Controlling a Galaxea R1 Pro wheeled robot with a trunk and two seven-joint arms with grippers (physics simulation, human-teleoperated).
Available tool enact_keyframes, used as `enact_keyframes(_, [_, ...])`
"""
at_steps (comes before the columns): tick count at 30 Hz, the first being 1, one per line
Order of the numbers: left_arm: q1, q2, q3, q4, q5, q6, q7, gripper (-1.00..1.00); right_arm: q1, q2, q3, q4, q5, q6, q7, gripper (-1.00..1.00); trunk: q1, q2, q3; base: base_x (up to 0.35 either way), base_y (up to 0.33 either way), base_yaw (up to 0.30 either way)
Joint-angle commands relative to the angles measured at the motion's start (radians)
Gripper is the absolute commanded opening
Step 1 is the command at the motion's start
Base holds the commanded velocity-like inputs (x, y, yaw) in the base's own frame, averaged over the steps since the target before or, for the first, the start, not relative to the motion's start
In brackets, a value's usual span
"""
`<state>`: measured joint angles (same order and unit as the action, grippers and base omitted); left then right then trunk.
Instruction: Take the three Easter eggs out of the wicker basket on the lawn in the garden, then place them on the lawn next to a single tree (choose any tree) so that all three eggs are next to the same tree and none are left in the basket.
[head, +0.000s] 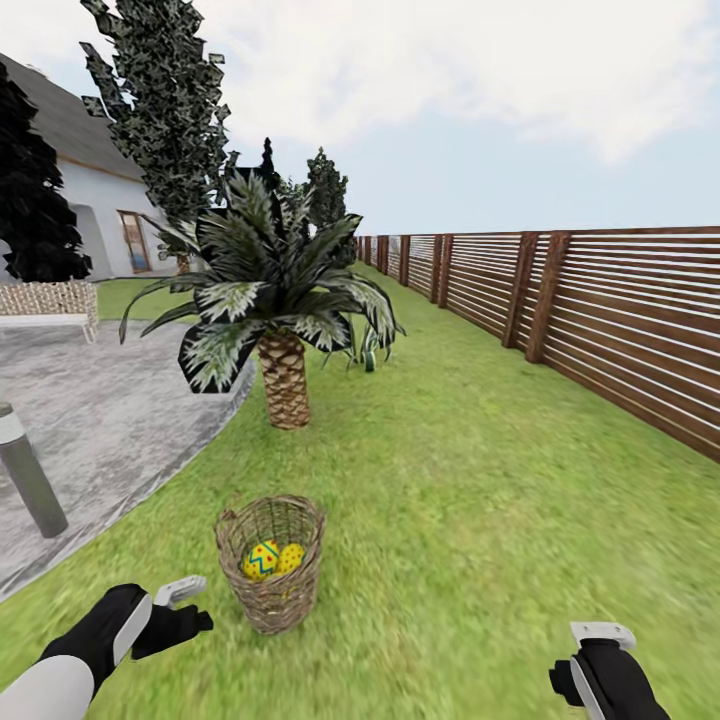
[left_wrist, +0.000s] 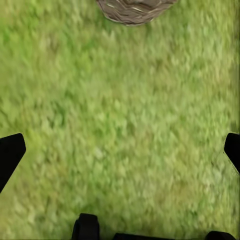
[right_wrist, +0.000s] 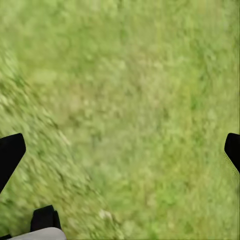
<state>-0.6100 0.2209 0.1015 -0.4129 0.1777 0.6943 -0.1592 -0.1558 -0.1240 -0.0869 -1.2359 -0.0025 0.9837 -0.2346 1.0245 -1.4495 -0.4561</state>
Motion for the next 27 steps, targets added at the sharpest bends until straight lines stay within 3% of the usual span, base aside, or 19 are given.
enact_keyframes(1, [-0.001,0.0,0.006,-0.001,0.0,0.007,-0.002,1.0,-0.001,0.0,0.0,-0.001,-0.001,0.004,-0.002,1.0,0.0,-0.001,-0.001,0.275,-0.216,0.0])
enact_keyframes(5, [-0.001,0.007,0.008,-0.001,-0.002,0.007,-0.003,1.0,-0.001,0.001,0.001,0.001,0.001,0.004,-0.002,1.0,0.0,-0.001,-0.001,0.264,-0.152,0.0])
enact_keyframes(14, [-0.001,0.008,0.01,-0.001,-0.026,0.008,0.005,1.0,-0.001,0.001,0.001,0.003,0.005,0.004,-0.002,1.0,0.0,-0.001,-0.001,0.234,0.094,0.0])
enact_keyframes(27, [-0.001,0.004,0.01,-0.001,-0.027,0.008,0.006,1.0,-0.001,0.001,0.001,0.003,0.006,0.004,-0.002,1.0,0.0,-0.001,-0.001,0.287,0.005,0.0])
